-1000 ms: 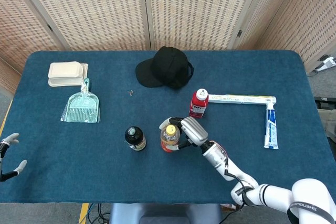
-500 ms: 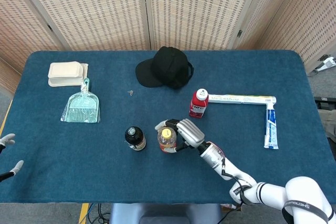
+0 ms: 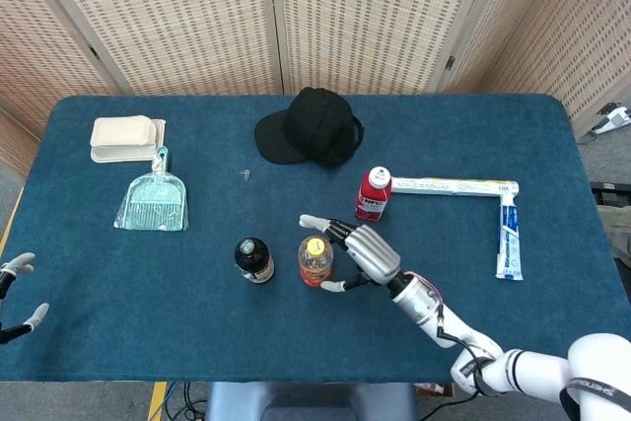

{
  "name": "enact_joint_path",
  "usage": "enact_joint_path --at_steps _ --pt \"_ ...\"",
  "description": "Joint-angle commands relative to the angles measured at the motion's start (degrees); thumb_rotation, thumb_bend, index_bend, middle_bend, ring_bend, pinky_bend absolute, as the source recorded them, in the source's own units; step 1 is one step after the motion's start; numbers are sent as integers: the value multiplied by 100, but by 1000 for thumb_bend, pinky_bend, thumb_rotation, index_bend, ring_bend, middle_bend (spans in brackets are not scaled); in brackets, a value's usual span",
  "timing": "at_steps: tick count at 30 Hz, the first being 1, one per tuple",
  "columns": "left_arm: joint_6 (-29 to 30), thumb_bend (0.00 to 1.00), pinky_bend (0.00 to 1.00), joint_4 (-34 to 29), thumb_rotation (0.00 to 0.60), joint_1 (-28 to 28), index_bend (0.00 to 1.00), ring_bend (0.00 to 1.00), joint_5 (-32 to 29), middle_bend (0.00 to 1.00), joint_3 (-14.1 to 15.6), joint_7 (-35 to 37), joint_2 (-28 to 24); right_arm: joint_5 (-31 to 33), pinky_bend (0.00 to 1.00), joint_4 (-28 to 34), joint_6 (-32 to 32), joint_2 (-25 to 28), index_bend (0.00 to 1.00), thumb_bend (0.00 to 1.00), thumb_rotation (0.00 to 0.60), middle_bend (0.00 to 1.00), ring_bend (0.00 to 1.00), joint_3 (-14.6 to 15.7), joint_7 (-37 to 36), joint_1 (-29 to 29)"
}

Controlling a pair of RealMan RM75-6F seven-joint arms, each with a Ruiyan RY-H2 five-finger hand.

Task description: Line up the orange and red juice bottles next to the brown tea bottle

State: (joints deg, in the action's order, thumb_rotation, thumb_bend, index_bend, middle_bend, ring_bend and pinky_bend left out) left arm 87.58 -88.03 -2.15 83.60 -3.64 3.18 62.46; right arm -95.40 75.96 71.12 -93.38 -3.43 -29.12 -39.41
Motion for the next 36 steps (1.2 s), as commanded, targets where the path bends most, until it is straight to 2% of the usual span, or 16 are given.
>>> enact_joint_path --at_steps 1,11,16,21,25,32,36 --pt "-21 206 554 -6 600 -9 384 349 6 332 11 -26 12 -26 403 470 310 451 82 0 600 167 184 158 269 305" --pt "-80 206 554 -51 600 -49 385 349 65 332 56 -218 79 -86 403 1131 1106 1293 82 0 600 200 184 342 317 966" --pt "-81 206 554 -80 600 -59 384 350 77 332 58 -269 95 88 403 1208 1446 1581 86 0 600 209 184 210 354 1248" --pt "-110 206 554 -92 600 -72 384 350 79 332 66 -283 97 511 403 1144 1637 1649 118 9 600 236 184 -56 481 1486" --pt "-112 206 554 -106 600 -75 385 350 91 332 75 -288 93 975 389 966 1518 1605 119 10 600 235 184 -299 589 1575" --pt "-115 206 554 -120 600 -73 385 350 78 332 73 -262 83 1563 272 502 971 1323 118 9 600 169 136 -627 649 1459" --pt "-116 206 554 -117 600 -71 385 350 70 332 72 -234 72 1797 254 227 682 1116 119 8 600 152 119 -809 597 1343"
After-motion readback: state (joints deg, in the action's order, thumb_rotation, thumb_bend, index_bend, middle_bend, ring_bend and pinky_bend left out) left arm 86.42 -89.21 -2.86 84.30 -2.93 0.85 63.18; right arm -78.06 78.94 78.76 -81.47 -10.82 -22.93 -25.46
